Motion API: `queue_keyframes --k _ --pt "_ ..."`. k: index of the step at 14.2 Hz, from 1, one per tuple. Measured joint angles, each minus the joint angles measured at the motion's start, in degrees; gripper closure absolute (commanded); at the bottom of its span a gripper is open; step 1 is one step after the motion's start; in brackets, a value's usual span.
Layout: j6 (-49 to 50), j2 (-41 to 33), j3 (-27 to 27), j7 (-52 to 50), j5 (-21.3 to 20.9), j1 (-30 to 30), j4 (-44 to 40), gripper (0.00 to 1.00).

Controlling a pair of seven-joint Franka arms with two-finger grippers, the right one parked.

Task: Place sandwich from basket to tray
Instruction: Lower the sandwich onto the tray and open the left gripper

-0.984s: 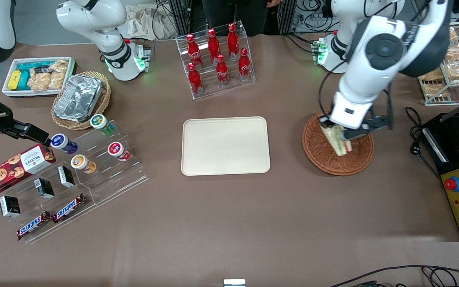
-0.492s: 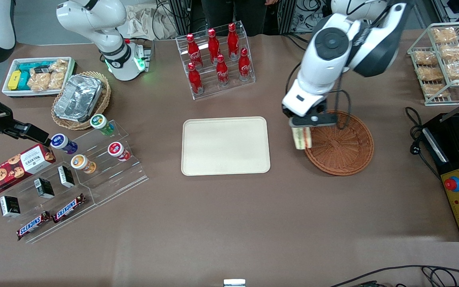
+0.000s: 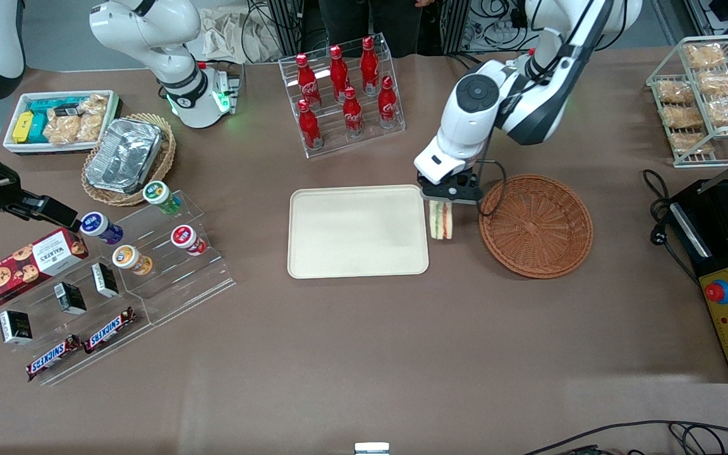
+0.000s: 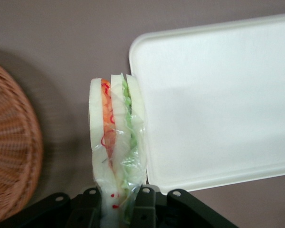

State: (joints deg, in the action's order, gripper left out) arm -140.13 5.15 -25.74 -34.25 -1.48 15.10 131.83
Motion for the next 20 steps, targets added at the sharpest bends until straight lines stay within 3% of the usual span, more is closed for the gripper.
queue_keyframes --k 6,11,19,20 --pt "-6.35 5.55 0.47 -1.93 -1.38 3.38 0.88 1.00" --pt "-8.36 9.78 4.45 -8.18 -5.13 8.96 -2.47 1.00" --pt "-11.25 14.40 5.68 -9.28 -7.46 9.35 -4.52 1.00" --pt "-11.58 14.86 5.72 -9.37 -7.59 9.35 -4.66 0.93"
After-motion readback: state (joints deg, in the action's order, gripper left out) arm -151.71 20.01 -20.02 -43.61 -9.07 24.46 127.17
